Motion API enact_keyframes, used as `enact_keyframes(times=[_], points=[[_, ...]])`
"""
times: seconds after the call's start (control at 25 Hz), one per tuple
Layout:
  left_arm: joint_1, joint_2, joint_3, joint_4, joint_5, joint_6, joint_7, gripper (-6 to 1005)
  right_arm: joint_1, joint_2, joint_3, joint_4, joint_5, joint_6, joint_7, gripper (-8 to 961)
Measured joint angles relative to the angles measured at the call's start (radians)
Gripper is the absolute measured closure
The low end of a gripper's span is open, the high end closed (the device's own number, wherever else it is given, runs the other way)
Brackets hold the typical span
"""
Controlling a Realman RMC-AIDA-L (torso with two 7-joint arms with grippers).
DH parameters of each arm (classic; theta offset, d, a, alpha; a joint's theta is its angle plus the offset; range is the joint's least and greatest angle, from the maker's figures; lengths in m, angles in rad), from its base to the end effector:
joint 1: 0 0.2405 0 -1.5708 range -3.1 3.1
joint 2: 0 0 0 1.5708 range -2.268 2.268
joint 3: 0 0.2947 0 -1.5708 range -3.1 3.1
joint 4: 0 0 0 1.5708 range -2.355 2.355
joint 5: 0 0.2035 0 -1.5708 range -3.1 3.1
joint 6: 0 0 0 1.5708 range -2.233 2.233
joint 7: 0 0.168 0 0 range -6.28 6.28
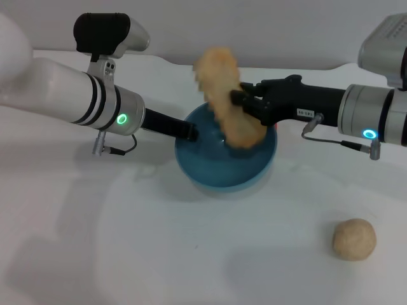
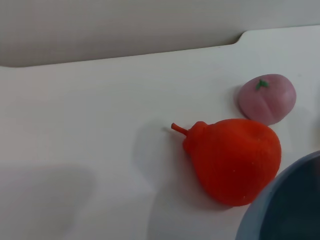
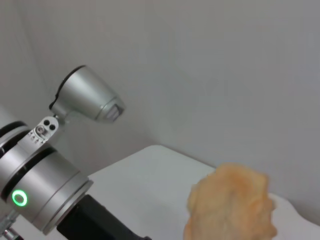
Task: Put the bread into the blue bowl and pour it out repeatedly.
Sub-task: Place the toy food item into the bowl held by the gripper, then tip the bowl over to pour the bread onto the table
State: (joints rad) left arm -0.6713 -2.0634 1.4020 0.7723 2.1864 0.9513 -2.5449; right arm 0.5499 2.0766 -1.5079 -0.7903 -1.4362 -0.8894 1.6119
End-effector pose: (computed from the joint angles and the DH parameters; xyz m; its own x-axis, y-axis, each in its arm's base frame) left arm -0.2531 0.4183 -0.1012 0.5392 0.8126 0.2211 0.8262 -0.4594 -0.3262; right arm 0.2003 0.4040 -0.1018 0.7903 -0.3430 -0.5077 -0.5191 -0.8150 -0.2575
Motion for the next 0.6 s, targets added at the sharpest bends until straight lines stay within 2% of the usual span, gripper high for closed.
enact_keyframes(times=[0.04, 0.24, 0.44, 0.6], points=[[-0.001, 0.000, 0.000, 0.000, 0.000, 0.000, 0.000, 1000, -0.001, 0.001, -0.002, 0.002, 0.001, 0.000, 0.001, 824], [-0.001, -0.002, 0.001, -0.006, -0.001, -0.004, 0.000, 999, -0.020, 0.002, 0.001, -0.001, 0.023, -0.004, 0.003, 605], [0.007, -0.002, 0.002, -0.006, -0.001, -0.024, 0.005, 999, -0.078, -0.001, 0.025, -0.014, 0.187, -0.008, 0.001, 562], [0.013, -0.001, 0.003, -0.006, -0.001, -0.063, 0.015, 999, -0.144, -0.002, 0.115, -0.006, 0.352, -0.034, -0.003, 528]])
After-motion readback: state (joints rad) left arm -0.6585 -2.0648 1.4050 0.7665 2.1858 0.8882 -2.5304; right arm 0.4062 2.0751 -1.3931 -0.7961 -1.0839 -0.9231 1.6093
